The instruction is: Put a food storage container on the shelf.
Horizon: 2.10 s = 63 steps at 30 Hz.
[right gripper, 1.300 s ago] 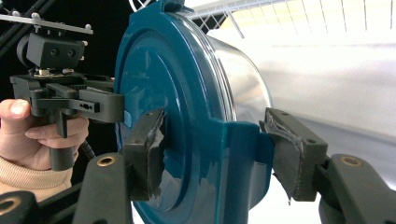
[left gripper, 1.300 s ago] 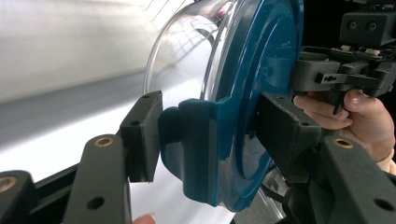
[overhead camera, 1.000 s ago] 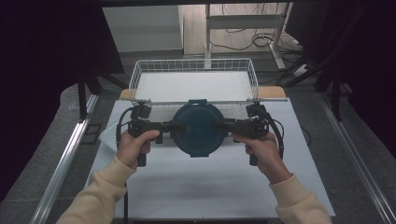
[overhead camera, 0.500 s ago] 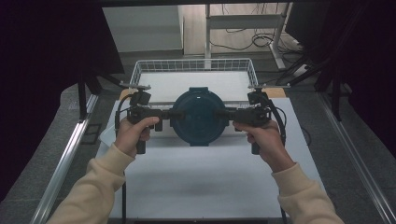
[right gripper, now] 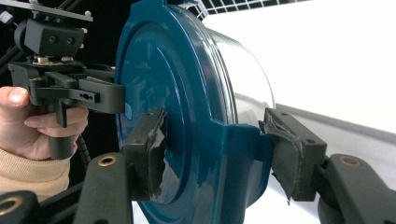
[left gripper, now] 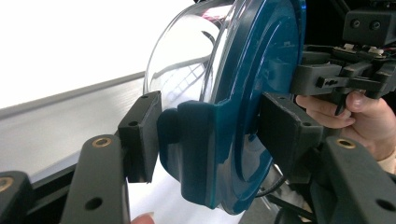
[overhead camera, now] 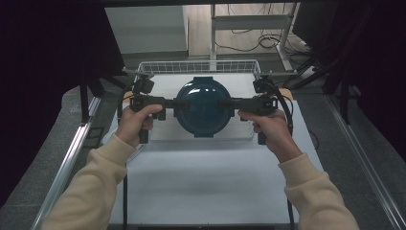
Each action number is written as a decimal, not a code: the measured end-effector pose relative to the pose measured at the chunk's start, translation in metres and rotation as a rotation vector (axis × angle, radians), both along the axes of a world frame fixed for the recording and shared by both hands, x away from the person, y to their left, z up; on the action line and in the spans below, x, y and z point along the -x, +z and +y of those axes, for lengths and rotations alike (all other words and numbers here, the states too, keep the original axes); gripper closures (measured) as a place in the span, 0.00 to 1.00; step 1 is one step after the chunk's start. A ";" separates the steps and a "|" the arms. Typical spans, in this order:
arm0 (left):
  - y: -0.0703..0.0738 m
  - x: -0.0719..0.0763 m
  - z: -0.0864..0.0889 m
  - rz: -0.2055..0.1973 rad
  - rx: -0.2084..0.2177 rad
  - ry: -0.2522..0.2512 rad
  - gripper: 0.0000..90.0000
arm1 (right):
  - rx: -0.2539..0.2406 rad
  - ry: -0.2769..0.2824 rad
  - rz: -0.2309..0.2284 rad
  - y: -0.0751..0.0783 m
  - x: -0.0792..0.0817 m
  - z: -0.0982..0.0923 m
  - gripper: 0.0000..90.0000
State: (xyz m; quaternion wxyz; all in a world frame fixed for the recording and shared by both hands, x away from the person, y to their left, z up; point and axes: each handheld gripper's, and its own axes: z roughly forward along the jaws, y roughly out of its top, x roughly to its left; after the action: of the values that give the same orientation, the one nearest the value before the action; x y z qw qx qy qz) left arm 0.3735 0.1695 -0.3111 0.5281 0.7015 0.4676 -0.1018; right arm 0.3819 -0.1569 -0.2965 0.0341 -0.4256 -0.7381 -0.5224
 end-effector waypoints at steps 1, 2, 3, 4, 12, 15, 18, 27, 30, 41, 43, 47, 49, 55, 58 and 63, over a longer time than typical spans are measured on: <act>0.002 -0.002 0.000 -0.003 0.000 -0.003 0.46 | 0.000 -0.002 -0.002 0.002 -0.001 0.000 0.45; 0.004 -0.004 0.000 -0.006 -0.003 -0.002 0.46 | 0.000 -0.002 -0.005 0.004 -0.003 0.000 0.45; 0.005 -0.005 0.000 -0.008 -0.006 -0.004 0.46 | -0.001 0.000 -0.007 0.005 -0.005 0.000 0.45; 0.007 -0.007 0.000 -0.010 -0.007 -0.003 0.46 | -0.001 0.001 -0.007 0.006 -0.006 0.000 0.45; 0.018 -0.029 0.001 0.001 -0.016 -0.004 0.45 | 0.002 0.001 0.006 0.015 -0.025 0.001 0.45; 0.020 -0.037 0.001 0.007 -0.014 0.002 0.45 | 0.000 0.002 0.013 0.017 -0.034 0.001 0.45; 0.019 -0.044 0.002 0.012 -0.017 0.008 0.45 | -0.004 0.005 0.026 0.017 -0.043 0.002 0.45; 0.017 -0.059 0.006 0.028 -0.002 0.011 0.45 | 0.004 0.012 0.036 0.018 -0.060 0.005 0.46; 0.018 -0.064 0.007 0.033 0.012 0.016 0.45 | 0.011 0.009 0.034 0.022 -0.065 0.007 0.46; 0.018 -0.083 0.009 0.058 0.035 0.026 0.44 | 0.030 0.008 0.047 0.030 -0.086 0.009 0.46; 0.015 -0.087 0.009 0.069 0.037 0.027 0.44 | 0.028 0.008 0.045 0.029 -0.090 0.009 0.46; 0.007 -0.094 0.009 0.093 0.031 0.035 0.44 | 0.029 0.011 0.077 0.020 -0.098 0.010 0.46; 0.002 -0.098 0.009 0.102 0.026 0.046 0.44 | 0.029 0.010 0.094 0.014 -0.103 0.011 0.46; -0.004 -0.107 0.010 0.134 0.074 0.093 0.44 | -0.013 -0.014 0.132 0.006 -0.115 0.010 0.45; -0.008 -0.112 0.009 0.156 0.089 0.117 0.44 | -0.044 -0.038 0.171 0.001 -0.122 0.009 0.44; -0.018 -0.122 0.007 0.196 0.129 0.160 0.44 | -0.067 -0.069 0.227 -0.010 -0.132 0.008 0.41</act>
State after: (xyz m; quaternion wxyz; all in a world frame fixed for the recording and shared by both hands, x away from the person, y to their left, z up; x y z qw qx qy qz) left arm 0.4957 0.1765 -0.3296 0.5303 0.6134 0.5638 -0.1570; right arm 0.5143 -0.1488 -0.3061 0.1135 -0.5058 -0.6965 -0.4962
